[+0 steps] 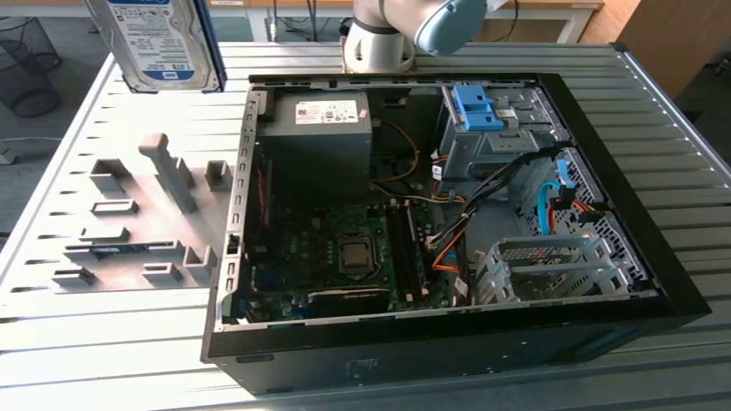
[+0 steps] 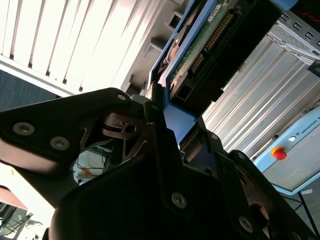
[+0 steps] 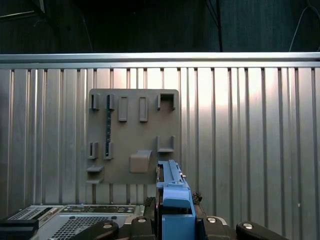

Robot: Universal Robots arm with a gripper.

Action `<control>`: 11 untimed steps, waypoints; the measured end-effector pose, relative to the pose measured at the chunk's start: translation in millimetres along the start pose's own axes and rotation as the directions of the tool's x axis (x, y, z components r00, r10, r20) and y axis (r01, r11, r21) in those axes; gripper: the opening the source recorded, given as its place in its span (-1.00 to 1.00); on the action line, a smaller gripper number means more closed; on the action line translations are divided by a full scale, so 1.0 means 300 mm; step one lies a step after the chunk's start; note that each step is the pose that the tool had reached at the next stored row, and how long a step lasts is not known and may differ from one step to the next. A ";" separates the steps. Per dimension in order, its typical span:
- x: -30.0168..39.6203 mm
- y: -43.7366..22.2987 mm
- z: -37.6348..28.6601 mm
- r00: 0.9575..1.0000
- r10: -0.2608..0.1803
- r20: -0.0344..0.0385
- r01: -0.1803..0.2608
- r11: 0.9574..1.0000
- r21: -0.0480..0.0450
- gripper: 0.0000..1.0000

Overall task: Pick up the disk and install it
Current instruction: 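Pick up the disk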

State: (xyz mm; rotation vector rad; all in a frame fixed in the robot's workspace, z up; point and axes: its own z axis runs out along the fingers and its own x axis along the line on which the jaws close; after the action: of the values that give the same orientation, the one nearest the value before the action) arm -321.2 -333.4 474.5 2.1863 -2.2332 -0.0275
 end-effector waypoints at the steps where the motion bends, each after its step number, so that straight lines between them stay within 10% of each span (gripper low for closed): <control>1: 0.000 -0.002 0.000 1.000 0.000 0.000 0.000 1.000 0.000 -0.27; 11: 0.000 -0.015 0.000 1.000 0.000 0.000 0.000 1.000 0.000 -0.27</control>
State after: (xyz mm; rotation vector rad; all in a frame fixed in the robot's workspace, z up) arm -316.7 -333.5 474.5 2.1864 -2.2332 -0.0275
